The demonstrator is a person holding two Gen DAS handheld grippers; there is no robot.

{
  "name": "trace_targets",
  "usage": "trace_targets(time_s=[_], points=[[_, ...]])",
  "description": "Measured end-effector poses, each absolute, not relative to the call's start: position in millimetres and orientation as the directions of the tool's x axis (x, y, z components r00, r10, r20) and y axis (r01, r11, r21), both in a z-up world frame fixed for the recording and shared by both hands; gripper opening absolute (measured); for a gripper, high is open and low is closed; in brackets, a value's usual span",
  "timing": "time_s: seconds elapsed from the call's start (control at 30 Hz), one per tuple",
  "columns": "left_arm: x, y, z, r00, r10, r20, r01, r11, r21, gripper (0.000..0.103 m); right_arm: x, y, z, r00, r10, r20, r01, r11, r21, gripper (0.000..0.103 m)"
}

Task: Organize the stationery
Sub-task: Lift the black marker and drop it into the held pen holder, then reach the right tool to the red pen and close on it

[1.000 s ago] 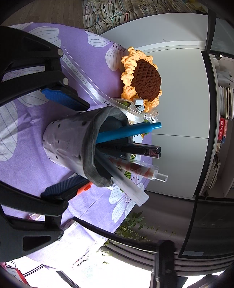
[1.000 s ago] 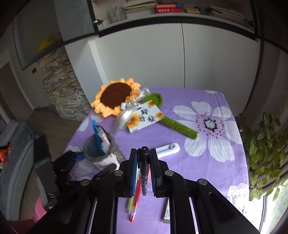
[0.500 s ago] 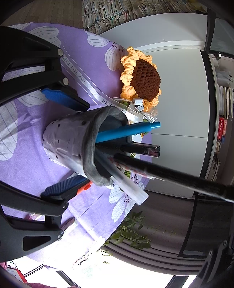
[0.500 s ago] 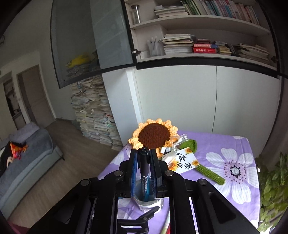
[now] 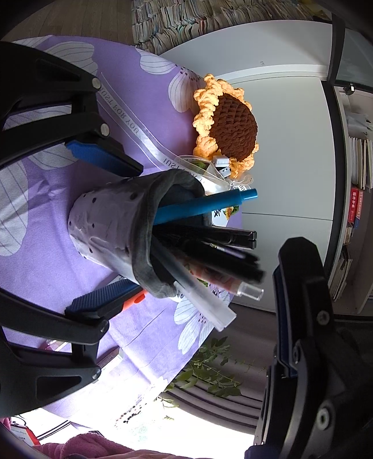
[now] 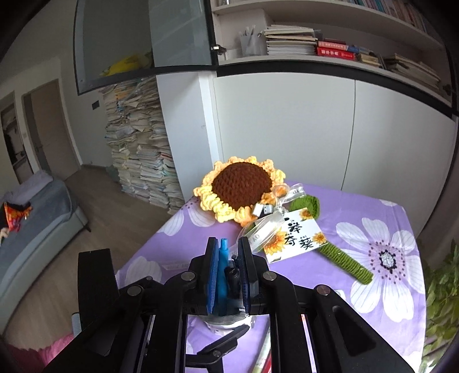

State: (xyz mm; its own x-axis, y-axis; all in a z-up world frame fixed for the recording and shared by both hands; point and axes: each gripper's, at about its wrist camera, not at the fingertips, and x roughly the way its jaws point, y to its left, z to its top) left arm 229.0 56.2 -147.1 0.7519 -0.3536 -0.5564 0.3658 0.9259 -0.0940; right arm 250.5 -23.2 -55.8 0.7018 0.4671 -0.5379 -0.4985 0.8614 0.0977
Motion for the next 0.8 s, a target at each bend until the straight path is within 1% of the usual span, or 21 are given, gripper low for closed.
trace_targets(time_s=[0.1,0.2,0.3,0.33,0.47,0.57,0.63,0.73,0.8], points=[[227.3,55.4,-146.5,0.754,-0.353,-0.554,0.366,0.926,-0.092,0.073,250.4,-32.4,-54.7,0.682,0.483,-0.548,-0.49,0.859,0.148,0.014],[230.2,56.5,-146.4,0.758,-0.352,-0.549,0.367,0.926,-0.088,0.073,241.7,-46.8,-49.6,0.695,0.485,-0.531,-0.471,0.865,0.174,0.014],[228.4,56.9,-144.7,0.769,-0.351,-0.535,0.368,0.926,-0.078,0.082,231.6,-62.6,-49.4,0.717,0.459,-0.525,-0.436,0.882,0.176,0.014],[226.3,56.7,-143.7,0.774,-0.353,-0.525,0.372,0.925,-0.073,0.084,229.6,-67.9,-51.6,0.718,0.45,-0.531,-0.423,0.888,0.182,0.014],[218.7,54.6,-139.4,0.798,-0.352,-0.489,0.379,0.924,-0.047,0.085,227.7,-86.7,-72.1,0.696,0.402,-0.595,-0.363,0.912,0.192,0.014],[220.9,57.5,-138.6,0.809,-0.337,-0.482,0.357,0.933,-0.052,0.083,230.8,-98.2,-94.4,0.654,0.383,-0.652,-0.322,0.921,0.218,0.015],[224.2,60.5,-139.2,0.8,-0.35,-0.488,0.362,0.929,-0.073,0.07,233.6,-103.0,-110.9,0.608,0.387,-0.694,-0.302,0.92,0.249,0.015],[224.4,59.9,-139.4,0.798,-0.352,-0.489,0.366,0.928,-0.071,0.07,234.0,-101.4,-131.8,0.542,0.391,-0.744,-0.293,0.918,0.268,0.015],[224.1,59.6,-139.5,0.798,-0.353,-0.489,0.366,0.928,-0.073,0.07,231.4,-97.3,-141.7,0.513,0.381,-0.769,-0.297,0.92,0.257,0.015]])
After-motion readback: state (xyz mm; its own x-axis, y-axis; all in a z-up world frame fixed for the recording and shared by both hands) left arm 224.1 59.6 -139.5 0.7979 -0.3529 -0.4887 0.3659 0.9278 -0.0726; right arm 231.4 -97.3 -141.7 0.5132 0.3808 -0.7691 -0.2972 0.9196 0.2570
